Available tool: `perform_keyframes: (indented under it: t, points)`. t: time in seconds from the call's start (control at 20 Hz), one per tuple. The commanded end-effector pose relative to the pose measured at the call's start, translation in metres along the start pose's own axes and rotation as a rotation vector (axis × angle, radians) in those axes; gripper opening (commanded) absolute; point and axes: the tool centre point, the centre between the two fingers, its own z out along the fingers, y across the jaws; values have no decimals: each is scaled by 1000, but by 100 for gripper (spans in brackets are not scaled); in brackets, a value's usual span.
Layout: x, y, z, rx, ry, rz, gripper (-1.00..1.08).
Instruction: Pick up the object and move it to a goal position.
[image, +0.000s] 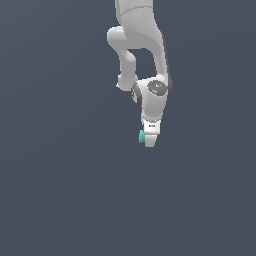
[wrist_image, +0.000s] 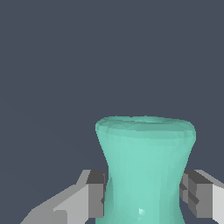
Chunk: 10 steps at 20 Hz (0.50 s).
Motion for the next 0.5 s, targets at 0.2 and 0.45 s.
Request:
perform_keyframes:
  t: [0.2, 0.45]
  points:
    - [-1, 1, 0, 0, 0, 0, -100]
    - [-13, 7, -6, 0, 0, 0, -100]
